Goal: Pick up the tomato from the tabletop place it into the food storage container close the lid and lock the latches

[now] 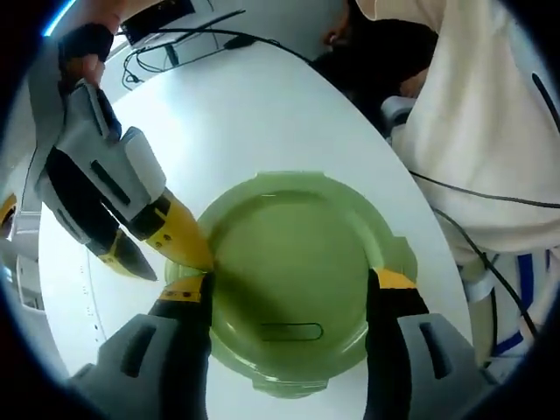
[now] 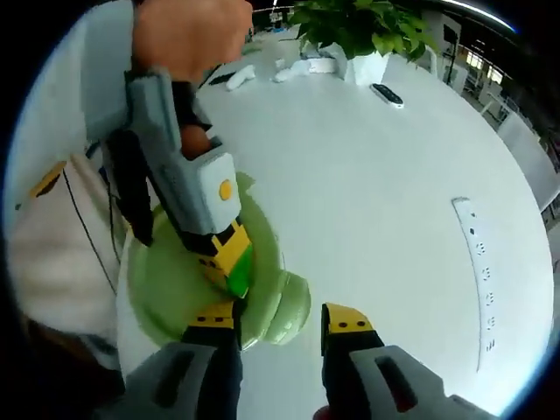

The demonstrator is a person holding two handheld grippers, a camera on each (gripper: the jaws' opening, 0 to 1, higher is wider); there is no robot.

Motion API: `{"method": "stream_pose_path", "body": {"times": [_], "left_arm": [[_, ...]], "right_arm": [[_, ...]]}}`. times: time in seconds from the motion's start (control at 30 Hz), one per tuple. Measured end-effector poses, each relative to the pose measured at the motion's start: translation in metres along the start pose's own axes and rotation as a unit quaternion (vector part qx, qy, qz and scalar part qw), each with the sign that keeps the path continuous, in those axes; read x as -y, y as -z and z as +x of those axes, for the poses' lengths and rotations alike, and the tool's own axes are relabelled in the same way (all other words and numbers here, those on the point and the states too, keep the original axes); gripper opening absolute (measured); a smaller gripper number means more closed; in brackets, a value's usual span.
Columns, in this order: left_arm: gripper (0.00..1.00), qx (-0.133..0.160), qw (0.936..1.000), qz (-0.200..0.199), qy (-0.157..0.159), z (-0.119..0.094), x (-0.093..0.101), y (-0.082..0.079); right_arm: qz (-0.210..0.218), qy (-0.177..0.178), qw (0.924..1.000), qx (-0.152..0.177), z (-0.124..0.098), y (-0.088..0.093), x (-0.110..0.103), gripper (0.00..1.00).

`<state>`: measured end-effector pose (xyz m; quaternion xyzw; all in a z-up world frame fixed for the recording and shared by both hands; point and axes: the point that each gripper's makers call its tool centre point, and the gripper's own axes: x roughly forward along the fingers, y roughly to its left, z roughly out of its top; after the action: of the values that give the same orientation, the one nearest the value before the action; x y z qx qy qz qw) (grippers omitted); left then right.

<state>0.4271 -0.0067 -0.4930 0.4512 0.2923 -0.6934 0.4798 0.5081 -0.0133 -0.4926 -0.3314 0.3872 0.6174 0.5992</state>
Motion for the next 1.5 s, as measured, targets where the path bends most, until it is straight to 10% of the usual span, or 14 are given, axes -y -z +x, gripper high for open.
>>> {"method": "stream_pose_path", "body": {"times": [0.87, 0.97, 1.5], "left_arm": [[0.63, -0.007, 1.0, 0.001, 0.001, 0.0, -0.002, 0.001], [0.63, -0.013, 0.9999, 0.002, 0.001, -0.001, -0.004, 0.002], [0.63, -0.009, 1.0, 0.001, 0.001, -0.002, 0.0, 0.003]], "right_arm": [[0.08, -0.104, 0.9913, -0.001, 0.008, 0.005, -0.001, 0.18], [0.112, -0.17, 0.9791, -0.007, 0.006, 0.01, -0.019, 0.13], [0.119, -0.141, 0.9827, 0.002, 0.008, 0.007, -0.003, 0.15]]}}
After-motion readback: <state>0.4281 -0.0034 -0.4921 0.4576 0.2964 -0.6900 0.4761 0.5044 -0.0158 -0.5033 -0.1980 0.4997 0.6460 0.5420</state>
